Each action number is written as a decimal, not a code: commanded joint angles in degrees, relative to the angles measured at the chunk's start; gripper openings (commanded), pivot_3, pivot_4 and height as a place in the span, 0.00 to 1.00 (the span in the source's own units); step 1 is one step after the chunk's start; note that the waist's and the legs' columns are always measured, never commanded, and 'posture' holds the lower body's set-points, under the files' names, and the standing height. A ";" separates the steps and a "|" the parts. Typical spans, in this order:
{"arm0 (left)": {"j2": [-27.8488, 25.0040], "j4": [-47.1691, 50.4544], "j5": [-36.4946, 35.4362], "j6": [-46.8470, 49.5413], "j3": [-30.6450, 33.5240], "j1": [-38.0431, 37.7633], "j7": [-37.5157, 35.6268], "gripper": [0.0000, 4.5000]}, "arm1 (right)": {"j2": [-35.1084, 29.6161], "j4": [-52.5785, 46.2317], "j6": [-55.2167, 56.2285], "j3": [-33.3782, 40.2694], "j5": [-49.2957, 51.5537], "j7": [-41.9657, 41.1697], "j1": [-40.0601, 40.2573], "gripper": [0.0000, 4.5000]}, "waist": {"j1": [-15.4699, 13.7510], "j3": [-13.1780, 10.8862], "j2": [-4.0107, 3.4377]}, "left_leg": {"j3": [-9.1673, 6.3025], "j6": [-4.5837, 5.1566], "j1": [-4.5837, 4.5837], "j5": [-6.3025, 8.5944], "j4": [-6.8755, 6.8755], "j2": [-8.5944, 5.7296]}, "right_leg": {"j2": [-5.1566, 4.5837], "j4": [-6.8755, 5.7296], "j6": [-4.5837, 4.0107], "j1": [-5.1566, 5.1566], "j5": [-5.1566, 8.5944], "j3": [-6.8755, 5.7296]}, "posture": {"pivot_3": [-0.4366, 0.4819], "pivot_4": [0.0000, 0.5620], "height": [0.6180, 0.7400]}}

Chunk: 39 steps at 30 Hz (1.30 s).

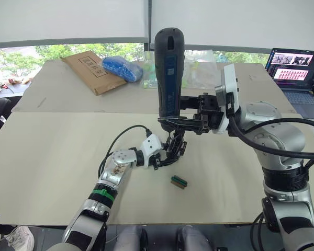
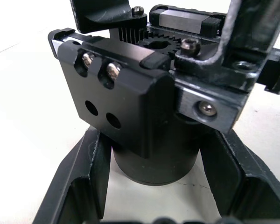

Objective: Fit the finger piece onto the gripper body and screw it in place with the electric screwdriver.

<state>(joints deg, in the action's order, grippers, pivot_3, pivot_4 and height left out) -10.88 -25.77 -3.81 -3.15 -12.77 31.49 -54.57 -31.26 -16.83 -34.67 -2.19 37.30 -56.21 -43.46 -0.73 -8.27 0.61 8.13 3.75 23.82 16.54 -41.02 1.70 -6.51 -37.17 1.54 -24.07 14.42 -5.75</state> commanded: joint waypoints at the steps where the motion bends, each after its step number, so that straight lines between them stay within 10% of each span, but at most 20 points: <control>1: 0.53 0.12 -0.15 -1.01 -0.45 0.85 0.24 0.51 | -1.04 -2.02 1.67 2.18 0.86 -0.73 -1.13 0.42 | -0.01 0.00 0.00 | 0.00 0.00 0.00 0.00 0.00 0.00 | 0.00 0.00 0.00 0.00 0.00 0.00 | 0.48 0.27 1.00; 39: 0.52 1.37 -0.55 -0.13 -0.24 1.13 0.09 0.51 | 0.86 -1.95 1.91 1.49 0.34 1.07 0.02 0.42 | 0.01 0.00 0.00 | 0.00 0.00 0.00 0.00 0.00 0.00 | 0.00 0.00 0.00 0.00 0.00 0.00 | 0.48 0.27 1.00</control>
<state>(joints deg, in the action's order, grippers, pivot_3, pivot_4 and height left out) -10.76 -25.74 -3.76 -3.19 -12.78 31.50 -54.56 -30.60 -16.83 -34.39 -2.23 36.80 -55.04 -42.09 -0.73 -8.27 0.61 8.13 3.76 23.82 16.54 -41.02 1.70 -6.51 -37.17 1.54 -24.07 14.42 -5.75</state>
